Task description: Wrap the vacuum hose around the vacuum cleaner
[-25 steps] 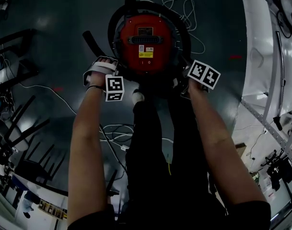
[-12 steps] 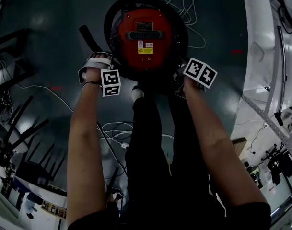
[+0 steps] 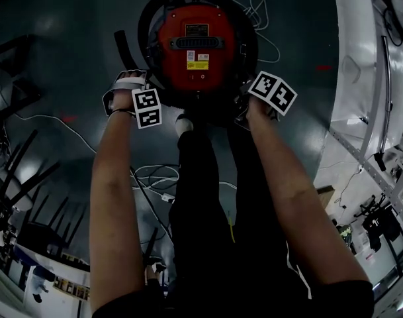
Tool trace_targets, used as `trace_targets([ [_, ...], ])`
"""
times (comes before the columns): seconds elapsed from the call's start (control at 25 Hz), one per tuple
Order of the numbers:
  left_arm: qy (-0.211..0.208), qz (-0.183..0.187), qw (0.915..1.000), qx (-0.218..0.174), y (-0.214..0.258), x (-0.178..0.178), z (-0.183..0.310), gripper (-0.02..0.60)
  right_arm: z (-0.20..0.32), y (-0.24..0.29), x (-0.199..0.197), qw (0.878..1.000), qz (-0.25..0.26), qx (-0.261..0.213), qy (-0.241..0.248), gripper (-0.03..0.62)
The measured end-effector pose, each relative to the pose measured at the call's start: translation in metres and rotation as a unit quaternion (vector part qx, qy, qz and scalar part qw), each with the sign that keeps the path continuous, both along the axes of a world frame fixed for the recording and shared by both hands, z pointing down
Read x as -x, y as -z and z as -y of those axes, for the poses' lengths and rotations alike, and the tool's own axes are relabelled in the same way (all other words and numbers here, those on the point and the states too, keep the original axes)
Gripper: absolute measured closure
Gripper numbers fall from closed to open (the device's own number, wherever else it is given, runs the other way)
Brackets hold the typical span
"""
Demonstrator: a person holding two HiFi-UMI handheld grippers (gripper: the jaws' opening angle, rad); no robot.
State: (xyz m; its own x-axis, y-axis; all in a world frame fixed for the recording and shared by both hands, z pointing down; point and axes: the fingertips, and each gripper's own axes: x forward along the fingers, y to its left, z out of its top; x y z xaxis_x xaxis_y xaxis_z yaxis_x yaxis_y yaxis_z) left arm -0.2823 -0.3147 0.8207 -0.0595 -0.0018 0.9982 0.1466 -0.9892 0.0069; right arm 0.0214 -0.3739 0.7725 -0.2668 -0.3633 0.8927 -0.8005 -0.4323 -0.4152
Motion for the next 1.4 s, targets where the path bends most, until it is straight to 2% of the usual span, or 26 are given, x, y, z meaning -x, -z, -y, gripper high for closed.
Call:
trace_targets([
  [0.28, 0.036, 0.01, 0.9992, 0.012, -0.011, 0.004, -0.007, 0.264, 0.004, -0.01, 0.003, 0.999, -0.014, 0.021, -0.039, 0.413],
  [0.52, 0.055, 0.02, 0.9981, 0.017, -0.017, 0.016, -0.015, 0.258, 0.001, -0.019, 0.011, 0.995, 0.014, 0.04, -0.094, 0.408],
  [0.64, 0.071, 0.017, 0.9973, 0.005, -0.02, 0.018, -0.014, 0.252, 0.0, -0.023, 0.011, 0.991, 0.015, 0.044, -0.123, 0.408],
  [0.76, 0.067, 0.025, 0.9974, -0.013, -0.022, 0.017, -0.012, 0.252, 0.001, -0.021, 0.011, 0.99, 0.009, 0.038, -0.136, 0.407],
  [0.92, 0.089, 0.026, 0.9957, 0.006, -0.02, 0.024, -0.025, 0.249, -0.002, -0.016, 0.015, 0.988, 0.016, 0.038, -0.147, 0.407],
  [1.0, 0.128, 0.017, 0.9916, -0.001, -0.015, 0.029, -0.025, 0.26, -0.005, -0.015, 0.016, 0.988, 0.015, 0.034, -0.152, 0.407],
  [1.08, 0.171, 0.0, 0.9852, -0.016, -0.007, 0.03, -0.02, 0.317, -0.007, -0.012, 0.017, 0.988, 0.005, 0.02, -0.152, 0.407],
  [1.16, 0.198, -0.024, 0.9797, -0.02, 0.001, 0.021, -0.016, 0.336, -0.009, -0.009, 0.019, 0.989, -0.006, 0.002, -0.146, 0.405],
  [1.4, 0.193, -0.128, 0.9726, 0.02, 0.025, -0.056, -0.023, 0.336, -0.013, -0.006, 0.021, 0.991, -0.01, -0.004, -0.136, 0.401],
])
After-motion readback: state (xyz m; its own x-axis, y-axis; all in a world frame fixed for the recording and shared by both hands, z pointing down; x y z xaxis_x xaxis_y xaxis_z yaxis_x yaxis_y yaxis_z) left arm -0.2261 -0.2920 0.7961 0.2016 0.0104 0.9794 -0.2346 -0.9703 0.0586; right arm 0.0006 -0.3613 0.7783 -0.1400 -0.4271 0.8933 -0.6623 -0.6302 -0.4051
